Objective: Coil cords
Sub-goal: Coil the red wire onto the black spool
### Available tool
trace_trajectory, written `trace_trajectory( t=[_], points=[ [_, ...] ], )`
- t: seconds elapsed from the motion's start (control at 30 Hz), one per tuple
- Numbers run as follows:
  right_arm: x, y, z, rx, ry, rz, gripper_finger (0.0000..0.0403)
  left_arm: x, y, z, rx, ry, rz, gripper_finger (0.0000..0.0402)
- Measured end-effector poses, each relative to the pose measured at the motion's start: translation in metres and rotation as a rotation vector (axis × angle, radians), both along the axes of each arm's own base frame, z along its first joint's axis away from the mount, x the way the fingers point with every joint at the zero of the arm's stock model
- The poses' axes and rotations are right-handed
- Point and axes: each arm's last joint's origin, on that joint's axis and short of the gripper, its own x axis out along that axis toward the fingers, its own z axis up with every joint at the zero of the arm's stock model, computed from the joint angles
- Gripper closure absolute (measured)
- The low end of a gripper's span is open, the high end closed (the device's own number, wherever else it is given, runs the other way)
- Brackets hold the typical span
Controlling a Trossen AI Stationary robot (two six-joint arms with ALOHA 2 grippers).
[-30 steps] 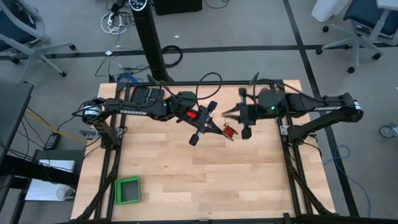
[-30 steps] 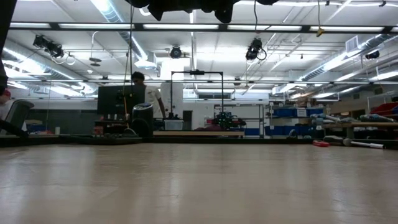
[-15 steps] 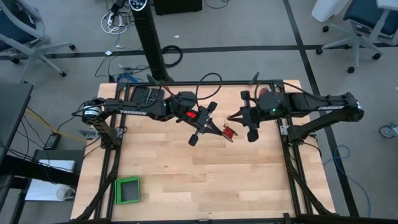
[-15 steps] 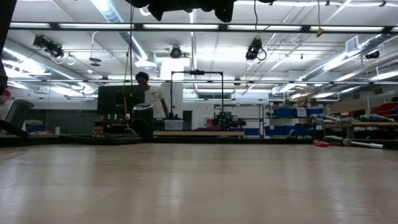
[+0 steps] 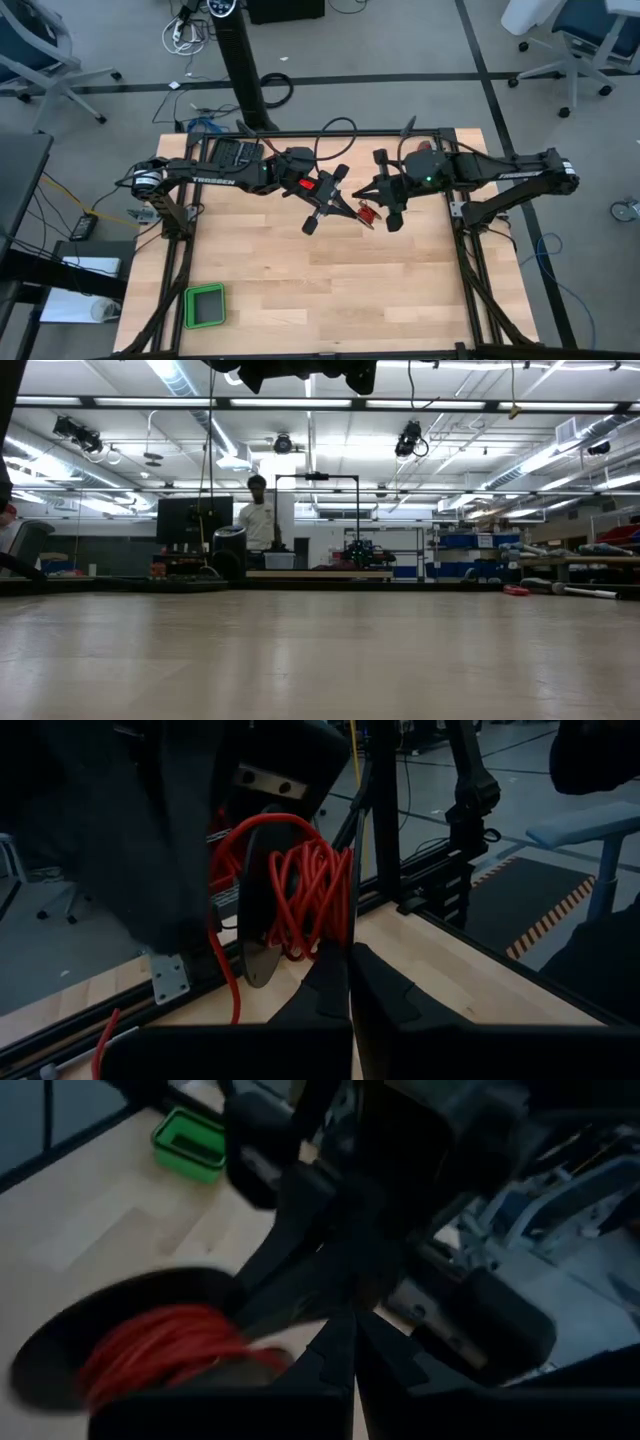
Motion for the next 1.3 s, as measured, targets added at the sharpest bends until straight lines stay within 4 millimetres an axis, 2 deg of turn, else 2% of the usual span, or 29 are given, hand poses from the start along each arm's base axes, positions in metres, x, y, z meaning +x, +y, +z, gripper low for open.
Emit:
trace_trajectory(
  t=[0.1, 0.2, 0.33, 0.47, 0.87, 1.3],
  points=[
    [-0.004, -0.004, 0.001, -0.024, 0.001, -0.07, 0.0399, 0.0, 0.0, 0.0, -0.001, 0.001, -0.001, 0.0402],
    [-0.019, -0.008, 0.005, -0.005, 0.02, -0.103, 0.0401, 0.0, -0.001, 0.0, -0.004, 0.006, -0.003, 0.0402],
    [-0.039, -0.008, 0.008, 0.077, 0.067, -0.057, 0.0398, 0.0, -0.002, -0.001, -0.004, 0.012, -0.004, 0.0402],
    [-0.046, -0.006, 0.011, 0.133, 0.056, -0.019, 0.0397, 0.0, -0.002, -0.001, -0.003, 0.01, -0.004, 0.0402],
    [-0.02, 0.002, 0.002, 0.108, 0.058, 0.027, 0.0397, 0.0, -0.002, -0.001, -0.002, 0.008, -0.003, 0.0401],
    [-0.014, 0.004, 0.004, 0.109, 0.024, 0.096, 0.0399, 0.0, -0.002, -0.001, -0.001, 0.008, -0.004, 0.0401]
  ],
)
